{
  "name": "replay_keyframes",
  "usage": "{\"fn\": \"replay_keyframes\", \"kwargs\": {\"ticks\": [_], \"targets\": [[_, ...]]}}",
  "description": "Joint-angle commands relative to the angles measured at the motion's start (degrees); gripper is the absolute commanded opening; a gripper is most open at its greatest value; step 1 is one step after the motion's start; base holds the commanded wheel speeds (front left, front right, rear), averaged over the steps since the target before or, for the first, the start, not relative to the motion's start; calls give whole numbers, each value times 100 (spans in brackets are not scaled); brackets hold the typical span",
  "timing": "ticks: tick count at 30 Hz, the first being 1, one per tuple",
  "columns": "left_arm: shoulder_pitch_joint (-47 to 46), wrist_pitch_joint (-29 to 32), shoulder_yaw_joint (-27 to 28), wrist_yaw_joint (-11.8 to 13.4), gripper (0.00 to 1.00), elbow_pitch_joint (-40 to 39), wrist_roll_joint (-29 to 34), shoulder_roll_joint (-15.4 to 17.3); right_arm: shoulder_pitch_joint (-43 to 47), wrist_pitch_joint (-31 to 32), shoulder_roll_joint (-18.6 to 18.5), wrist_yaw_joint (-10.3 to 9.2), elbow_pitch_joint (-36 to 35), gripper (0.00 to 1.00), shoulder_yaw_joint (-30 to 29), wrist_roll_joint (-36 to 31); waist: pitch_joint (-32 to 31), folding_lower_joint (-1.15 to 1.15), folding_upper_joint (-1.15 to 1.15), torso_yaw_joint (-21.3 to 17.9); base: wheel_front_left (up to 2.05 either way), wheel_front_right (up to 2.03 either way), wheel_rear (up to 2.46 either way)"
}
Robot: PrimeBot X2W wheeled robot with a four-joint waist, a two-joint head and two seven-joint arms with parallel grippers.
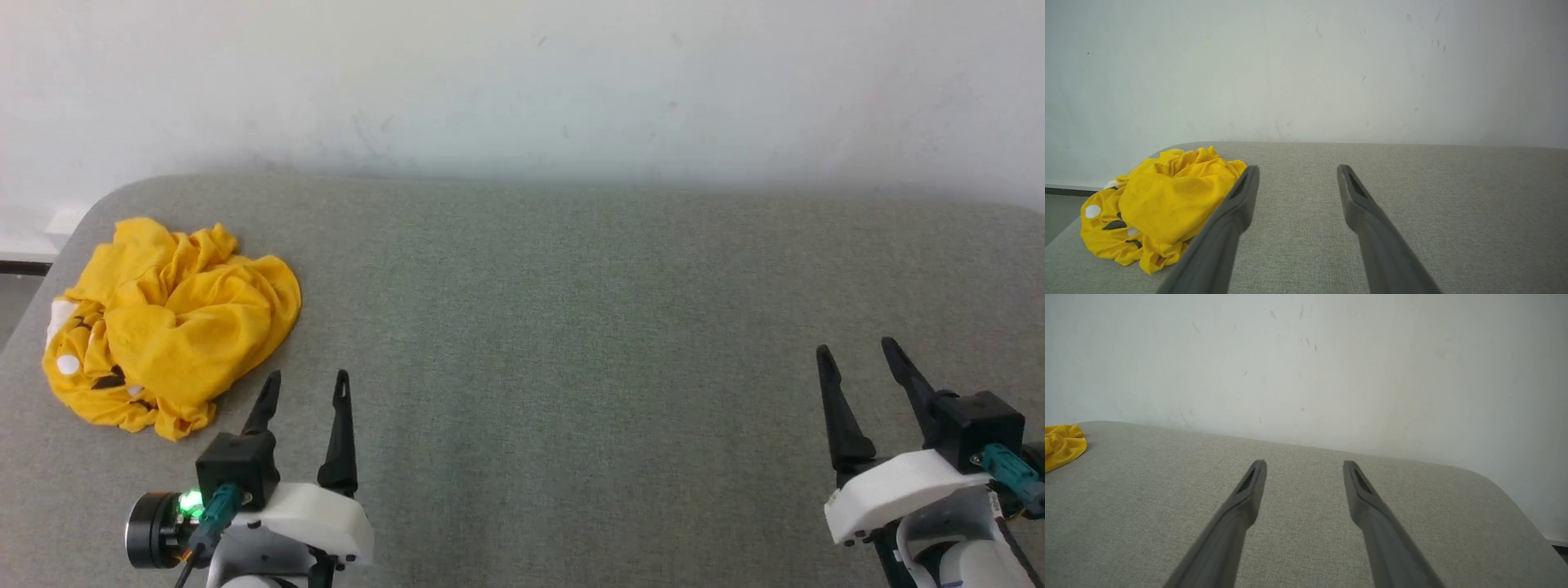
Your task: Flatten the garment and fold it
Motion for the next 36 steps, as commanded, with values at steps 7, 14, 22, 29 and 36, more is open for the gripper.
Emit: {"fn": "replay_keyframes", "kwargs": {"ticks": [7, 14, 22, 29, 36], "targets": [[69, -119, 7, 102, 100, -56, -80, -9, -6, -124, 7, -3, 51, 100, -116, 106, 15, 0, 0, 152, 0, 0, 0], [110, -203, 16, 154, 100, -70, -135, -11, 2, -207, 9, -4, 103, 100, -158, 142, -12, 0, 0, 379, 0, 0, 0], [177, -299, 54, 197, 100, -88, -175, -13, 31, -303, 11, -5, 167, 100, -160, 140, -61, 0, 0, 711, 0, 0, 0], [223, -383, 76, 253, 100, -93, -220, -15, 21, -387, 12, -5, 212, 100, -26, 110, -77, 0, 0, 1035, 0, 0, 0], [299, -466, 92, 322, 100, -110, -284, -16, -23, -470, 14, -6, 309, 100, 126, 132, -82, 0, 0, 1394, 0, 0, 0]]}}
